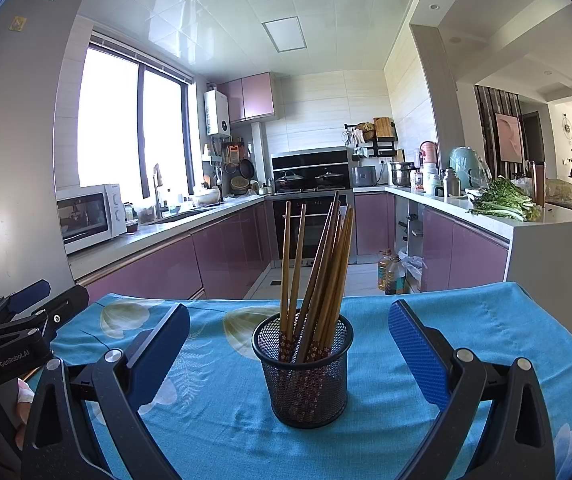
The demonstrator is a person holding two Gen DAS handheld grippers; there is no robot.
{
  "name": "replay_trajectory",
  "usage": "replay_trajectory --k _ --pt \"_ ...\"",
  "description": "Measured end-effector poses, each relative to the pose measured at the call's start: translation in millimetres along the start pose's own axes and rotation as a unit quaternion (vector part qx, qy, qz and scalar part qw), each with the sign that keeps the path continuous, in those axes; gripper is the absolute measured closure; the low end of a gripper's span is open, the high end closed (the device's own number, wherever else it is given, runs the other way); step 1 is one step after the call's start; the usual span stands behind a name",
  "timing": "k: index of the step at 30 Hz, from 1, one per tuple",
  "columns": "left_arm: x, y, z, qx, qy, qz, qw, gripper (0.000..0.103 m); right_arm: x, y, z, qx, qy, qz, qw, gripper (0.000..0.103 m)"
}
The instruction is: Organize utensils
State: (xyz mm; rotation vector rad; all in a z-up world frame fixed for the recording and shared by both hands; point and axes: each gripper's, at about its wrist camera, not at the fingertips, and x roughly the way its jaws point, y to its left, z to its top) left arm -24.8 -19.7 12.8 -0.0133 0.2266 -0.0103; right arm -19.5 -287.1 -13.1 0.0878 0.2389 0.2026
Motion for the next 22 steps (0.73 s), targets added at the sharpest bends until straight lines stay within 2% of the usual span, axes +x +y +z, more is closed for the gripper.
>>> replay_trajectory --k 12,17,20,22 --pt "-2 0 2 0.000 -0.010 0.005 0.9999 0.006 0 0 0 0.002 0.001 0.000 1.000 0.007" --pt "5 0 -1 -0.003 0.009 0.007 0.9999 0.006 2 -5 0 0.002 0.008 -0.007 1.000 0.007" --pt "13 2 -6 -0.002 0.030 0.006 0.9995 0.006 8 -20 -4 -0.002 0.031 -0.021 0.999 0.007" --pt "20 5 -11 -0.001 0.046 0.010 0.9989 0.006 17 -39 -9 0.004 0.063 -0.038 0.997 0.007"
